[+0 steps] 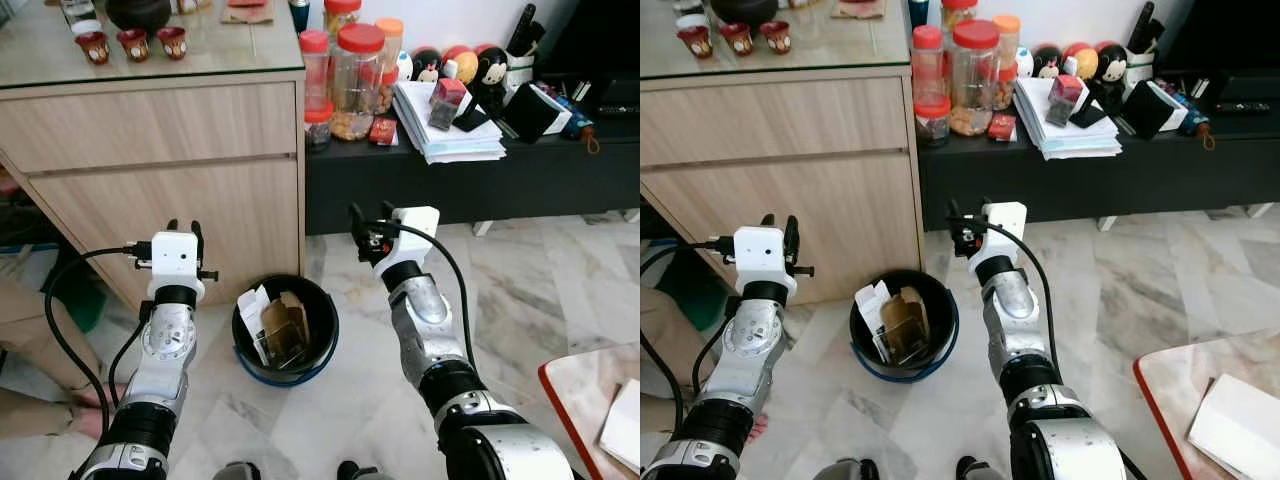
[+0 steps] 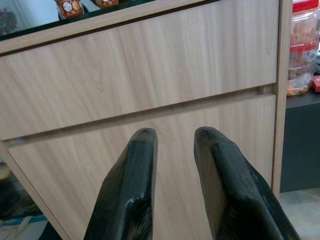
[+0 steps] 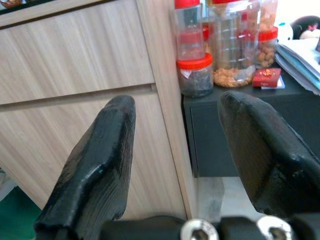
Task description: Picking trash to rubbish bin
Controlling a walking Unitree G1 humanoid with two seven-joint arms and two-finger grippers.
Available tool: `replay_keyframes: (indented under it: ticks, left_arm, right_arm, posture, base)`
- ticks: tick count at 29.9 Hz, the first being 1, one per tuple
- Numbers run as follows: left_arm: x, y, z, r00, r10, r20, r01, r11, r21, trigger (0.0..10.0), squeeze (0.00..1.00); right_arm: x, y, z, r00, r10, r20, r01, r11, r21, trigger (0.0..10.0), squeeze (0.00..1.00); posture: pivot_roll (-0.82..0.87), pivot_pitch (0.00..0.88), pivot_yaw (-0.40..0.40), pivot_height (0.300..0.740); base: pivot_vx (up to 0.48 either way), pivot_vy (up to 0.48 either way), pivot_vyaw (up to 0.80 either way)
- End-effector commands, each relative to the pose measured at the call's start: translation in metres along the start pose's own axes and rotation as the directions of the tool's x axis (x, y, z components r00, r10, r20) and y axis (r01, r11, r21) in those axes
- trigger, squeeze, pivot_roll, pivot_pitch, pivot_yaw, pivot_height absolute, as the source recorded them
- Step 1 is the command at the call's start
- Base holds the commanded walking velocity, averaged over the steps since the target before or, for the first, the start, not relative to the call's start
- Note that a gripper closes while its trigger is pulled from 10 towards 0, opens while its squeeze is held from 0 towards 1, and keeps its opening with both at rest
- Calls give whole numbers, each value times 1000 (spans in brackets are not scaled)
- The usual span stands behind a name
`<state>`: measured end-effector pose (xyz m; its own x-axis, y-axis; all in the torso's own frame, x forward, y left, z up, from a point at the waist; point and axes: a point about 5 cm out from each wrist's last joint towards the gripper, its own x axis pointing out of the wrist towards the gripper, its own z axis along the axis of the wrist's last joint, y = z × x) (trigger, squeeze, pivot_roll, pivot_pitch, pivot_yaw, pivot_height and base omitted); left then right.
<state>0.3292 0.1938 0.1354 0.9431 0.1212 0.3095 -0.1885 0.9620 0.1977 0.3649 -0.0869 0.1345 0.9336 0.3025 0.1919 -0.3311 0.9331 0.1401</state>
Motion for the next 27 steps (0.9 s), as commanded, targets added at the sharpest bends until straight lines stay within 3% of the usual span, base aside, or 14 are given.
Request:
replay_keyframes:
  ticks: [1, 19, 23, 27]
  left_arm:
    - [2, -2, 4, 1000, -12, 11, 11, 1000, 7, 10000, 0]
    - [4, -3, 8, 1000, -16, 21, 16, 1000, 16, 10000, 0]
    - [5, -4, 9, 1000, -21, 21, 21, 1000, 14, 10000, 0]
    - [5, -4, 10, 1000, -22, 21, 21, 1000, 10, 10000, 0]
  right_arm:
    - [2, -2, 7, 1000, -2, 26, 3, 1000, -16, 10000, 0]
    - [3, -1, 8, 999, -6, 32, 7, 1000, -19, 10000, 0]
    - [3, -2, 9, 1000, -6, 30, 7, 1000, -22, 10000, 0]
    - [3, -2, 8, 1000, -8, 29, 9, 1000, -20, 10000, 0]
  posture:
    - [130, 122, -28, 740]
    - [134, 140, -34, 740]
    - [133, 143, -33, 740]
    - [133, 143, -33, 740]
  base:
    - [0, 0, -775]
    - [0, 0, -775]
    - [0, -428, -770]
    - [0, 0, -769]
